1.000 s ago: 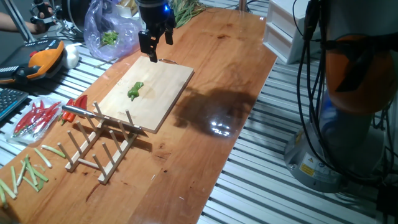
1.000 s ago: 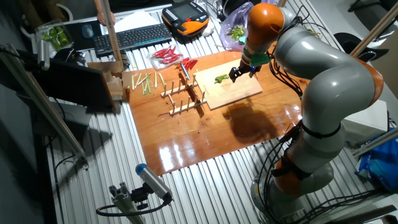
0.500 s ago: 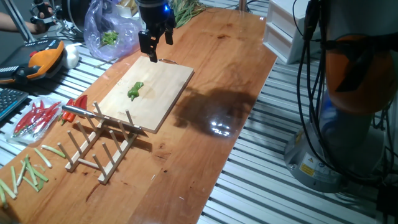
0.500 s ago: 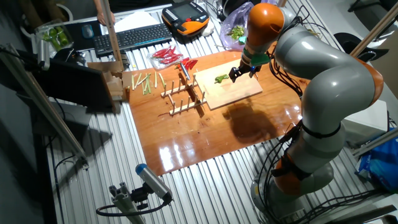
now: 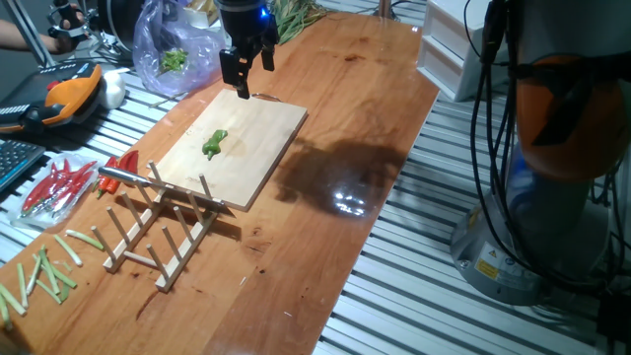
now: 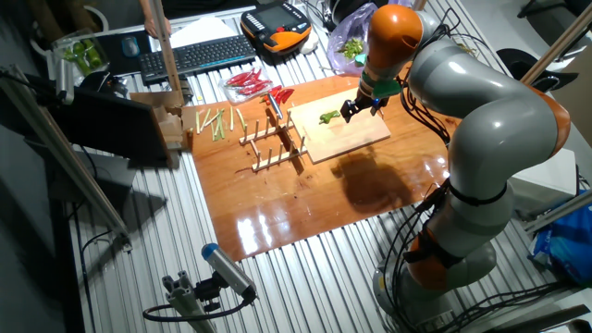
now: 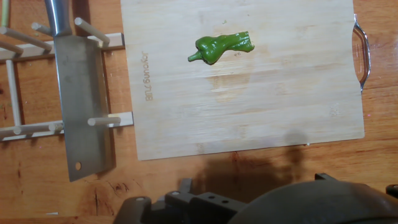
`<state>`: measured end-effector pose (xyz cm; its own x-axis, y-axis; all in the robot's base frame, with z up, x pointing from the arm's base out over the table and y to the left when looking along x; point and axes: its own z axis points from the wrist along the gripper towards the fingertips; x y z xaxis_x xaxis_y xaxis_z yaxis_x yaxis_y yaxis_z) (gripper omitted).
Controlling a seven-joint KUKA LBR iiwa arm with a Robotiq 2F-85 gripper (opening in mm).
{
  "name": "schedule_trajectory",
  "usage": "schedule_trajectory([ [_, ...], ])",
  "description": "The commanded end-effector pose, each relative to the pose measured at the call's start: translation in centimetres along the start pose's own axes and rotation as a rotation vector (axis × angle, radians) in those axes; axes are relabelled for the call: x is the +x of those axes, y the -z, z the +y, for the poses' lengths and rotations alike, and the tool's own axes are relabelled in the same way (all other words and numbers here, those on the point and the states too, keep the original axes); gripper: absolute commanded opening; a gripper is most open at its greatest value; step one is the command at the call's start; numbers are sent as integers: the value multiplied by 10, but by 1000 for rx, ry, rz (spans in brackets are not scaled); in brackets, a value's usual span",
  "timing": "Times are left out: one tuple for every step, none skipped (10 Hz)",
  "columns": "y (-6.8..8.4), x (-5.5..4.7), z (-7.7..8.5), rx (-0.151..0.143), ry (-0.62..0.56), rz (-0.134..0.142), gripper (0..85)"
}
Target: Chop the chili peppers
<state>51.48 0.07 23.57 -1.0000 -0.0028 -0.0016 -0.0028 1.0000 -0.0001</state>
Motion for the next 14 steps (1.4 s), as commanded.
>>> schedule_trajectory([
  [0,0,0,17,79,212,0],
  [0,0,0,19,79,212,0],
  [0,0,0,19,79,212,0],
  [0,0,0,19,79,212,0],
  [0,0,0,19,79,212,0],
  [0,0,0,19,79,212,0],
  [0,0,0,19,79,212,0],
  [0,0,0,19,79,212,0],
  [0,0,0,19,79,212,0],
  [0,0,0,18,83,212,0],
  [0,0,0,18,90,211,0],
  [0,0,0,16,94,209,0],
  [0,0,0,16,94,209,0],
  [0,0,0,16,94,209,0],
])
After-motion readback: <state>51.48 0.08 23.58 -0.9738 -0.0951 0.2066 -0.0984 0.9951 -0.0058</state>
